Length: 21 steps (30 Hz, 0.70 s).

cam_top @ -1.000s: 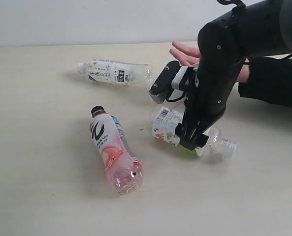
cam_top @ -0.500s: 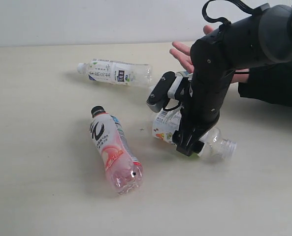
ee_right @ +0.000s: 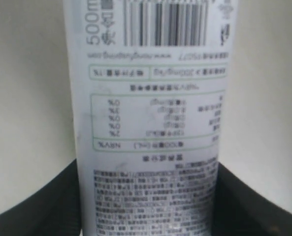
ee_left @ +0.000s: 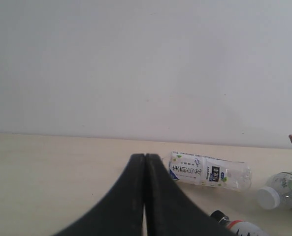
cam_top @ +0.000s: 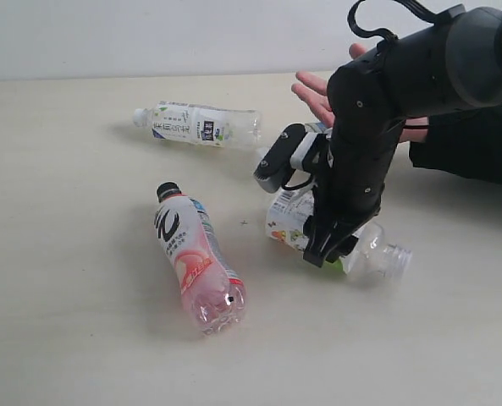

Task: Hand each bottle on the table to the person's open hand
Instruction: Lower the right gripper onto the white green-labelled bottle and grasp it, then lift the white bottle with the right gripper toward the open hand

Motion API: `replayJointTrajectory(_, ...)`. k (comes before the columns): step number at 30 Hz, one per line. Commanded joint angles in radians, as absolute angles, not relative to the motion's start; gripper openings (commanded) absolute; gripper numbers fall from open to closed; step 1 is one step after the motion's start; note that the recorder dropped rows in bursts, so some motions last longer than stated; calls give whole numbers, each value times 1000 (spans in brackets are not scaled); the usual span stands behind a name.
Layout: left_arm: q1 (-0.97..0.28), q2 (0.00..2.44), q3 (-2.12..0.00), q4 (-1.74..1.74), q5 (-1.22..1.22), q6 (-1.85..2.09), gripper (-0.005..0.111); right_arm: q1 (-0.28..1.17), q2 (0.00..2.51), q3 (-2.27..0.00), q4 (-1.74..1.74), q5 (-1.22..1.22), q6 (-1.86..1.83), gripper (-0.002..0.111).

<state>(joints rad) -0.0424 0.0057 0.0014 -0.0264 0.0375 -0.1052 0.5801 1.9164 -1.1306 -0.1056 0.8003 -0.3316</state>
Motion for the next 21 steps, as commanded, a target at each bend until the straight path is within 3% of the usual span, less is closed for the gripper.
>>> replayJointTrajectory(1, -40, 0, 0, -30, 35, -108, 0, 582, 1853, -1136, -87, 879, -292, 0)
replayJointTrajectory(11, -40, 0, 0, -30, 35, -108, 0, 582, 1511, -1146, 0, 1047, -228, 0)
replayJointTrajectory(21, -40, 0, 0, -30, 35, -108, 0, 582, 1321, -1414, -69, 1205, -56, 0)
